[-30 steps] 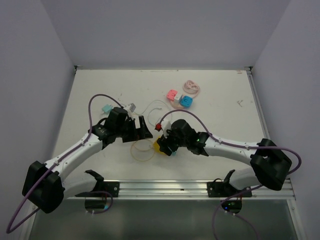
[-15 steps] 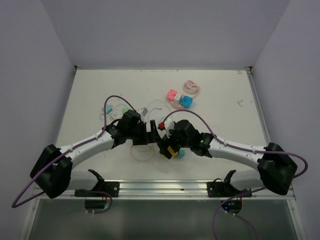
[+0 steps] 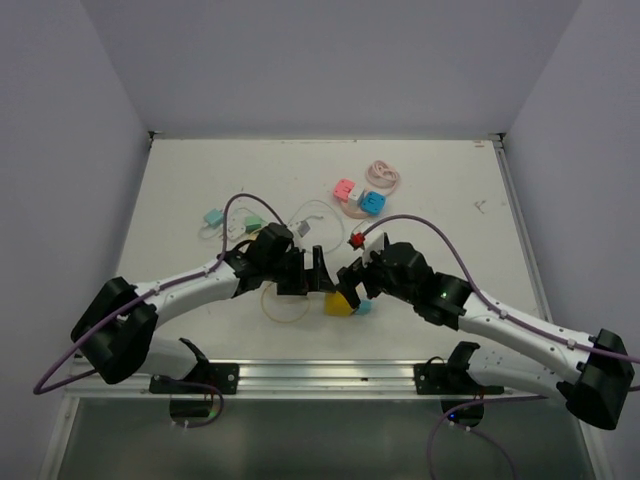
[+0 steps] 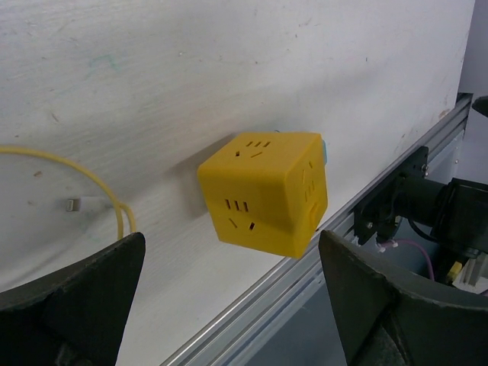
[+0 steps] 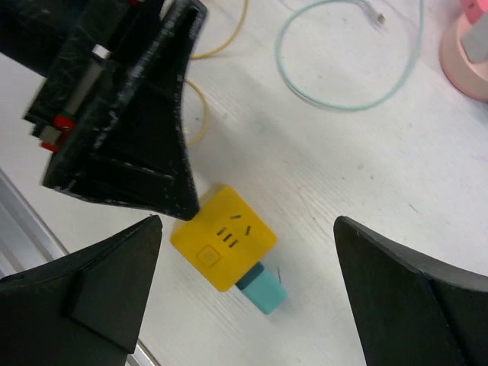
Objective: Pull the plug off the socket
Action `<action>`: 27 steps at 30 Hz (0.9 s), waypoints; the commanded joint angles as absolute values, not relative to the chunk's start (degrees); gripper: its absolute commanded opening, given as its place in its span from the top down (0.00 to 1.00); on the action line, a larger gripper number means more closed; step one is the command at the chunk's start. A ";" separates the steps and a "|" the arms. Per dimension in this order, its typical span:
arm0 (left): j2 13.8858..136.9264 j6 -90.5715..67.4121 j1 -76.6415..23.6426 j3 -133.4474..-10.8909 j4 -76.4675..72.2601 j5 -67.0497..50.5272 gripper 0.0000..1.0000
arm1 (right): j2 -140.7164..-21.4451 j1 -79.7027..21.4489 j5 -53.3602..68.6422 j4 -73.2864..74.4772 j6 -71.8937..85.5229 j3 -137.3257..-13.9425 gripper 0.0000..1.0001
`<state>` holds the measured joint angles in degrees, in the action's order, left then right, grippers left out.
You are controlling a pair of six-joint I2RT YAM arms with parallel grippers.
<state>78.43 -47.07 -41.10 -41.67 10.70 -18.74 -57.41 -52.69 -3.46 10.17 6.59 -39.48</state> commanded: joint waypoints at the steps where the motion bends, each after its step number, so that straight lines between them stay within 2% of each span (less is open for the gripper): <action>1: 79.19 -48.69 -41.92 -42.45 4.94 -22.14 0.00 | -55.55 -51.94 -10.63 14.68 9.75 -37.36 0.01; 15: 85.60 -53.52 -43.42 -39.73 -5.97 -26.36 0.00 | -48.96 -49.66 -11.95 14.94 15.82 -31.38 0.01; 27: 89.56 -56.78 -45.00 -36.91 -11.77 -28.65 0.02 | -48.78 -48.96 -11.60 14.24 15.73 -30.76 0.01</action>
<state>89.06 -55.20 -44.69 -37.56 -6.79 -26.85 -49.21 -49.34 -10.98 15.81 15.00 -31.38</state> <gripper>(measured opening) 0.991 0.987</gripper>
